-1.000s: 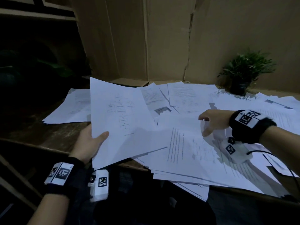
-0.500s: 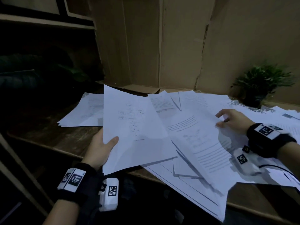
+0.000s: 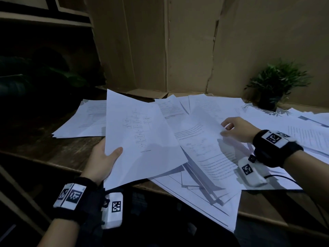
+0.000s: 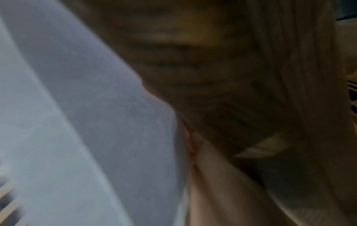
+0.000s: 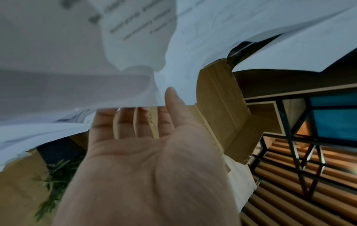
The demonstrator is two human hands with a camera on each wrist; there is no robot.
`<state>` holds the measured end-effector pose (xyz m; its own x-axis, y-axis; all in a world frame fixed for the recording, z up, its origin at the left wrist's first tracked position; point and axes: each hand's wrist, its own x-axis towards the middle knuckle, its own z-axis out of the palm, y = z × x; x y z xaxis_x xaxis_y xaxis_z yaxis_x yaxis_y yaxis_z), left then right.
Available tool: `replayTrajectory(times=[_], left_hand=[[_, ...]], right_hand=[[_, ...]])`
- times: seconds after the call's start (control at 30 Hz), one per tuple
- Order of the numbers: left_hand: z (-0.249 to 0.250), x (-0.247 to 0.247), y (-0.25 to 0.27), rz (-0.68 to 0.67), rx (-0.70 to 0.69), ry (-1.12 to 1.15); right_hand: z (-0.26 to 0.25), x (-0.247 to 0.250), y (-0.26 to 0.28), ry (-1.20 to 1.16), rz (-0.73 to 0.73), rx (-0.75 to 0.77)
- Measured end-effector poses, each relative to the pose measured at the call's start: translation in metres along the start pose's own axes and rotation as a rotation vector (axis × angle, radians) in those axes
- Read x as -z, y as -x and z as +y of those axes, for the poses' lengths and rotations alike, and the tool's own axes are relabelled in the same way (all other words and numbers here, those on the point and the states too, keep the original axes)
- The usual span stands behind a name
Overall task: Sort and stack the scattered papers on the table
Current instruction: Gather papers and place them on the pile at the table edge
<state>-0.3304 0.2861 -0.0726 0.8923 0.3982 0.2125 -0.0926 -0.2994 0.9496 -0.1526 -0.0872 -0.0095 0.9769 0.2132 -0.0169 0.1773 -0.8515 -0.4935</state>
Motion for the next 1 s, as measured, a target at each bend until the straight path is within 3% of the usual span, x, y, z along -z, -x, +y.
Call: replayTrajectory(times=[0.13, 0.27, 0.43, 0.77, 1.0], left_hand=[[-0.003, 0.000, -0.002, 0.007, -0.003, -0.010], [-0.005, 0.001, -0.003, 0.005, -0.001, -0.020], [-0.007, 0.004, -0.005, 0.022, 0.003, -0.017], [-0.006, -0.001, -0.003, 0.033, -0.001, -0.034], [-0.004, -0.001, -0.001, 0.020, 0.000, -0.030]], right_hand=[[0.008, 0.009, 0.003, -0.033, -0.183, -0.136], [0.015, 0.014, 0.010, -0.050, -0.214, -0.169], [0.027, 0.016, 0.013, -0.323, 0.026, -0.117], [0.031, 0.023, 0.014, -0.649, 0.331, -0.071], [0.028, 0.022, 0.005, -0.731, 0.377, -0.065]])
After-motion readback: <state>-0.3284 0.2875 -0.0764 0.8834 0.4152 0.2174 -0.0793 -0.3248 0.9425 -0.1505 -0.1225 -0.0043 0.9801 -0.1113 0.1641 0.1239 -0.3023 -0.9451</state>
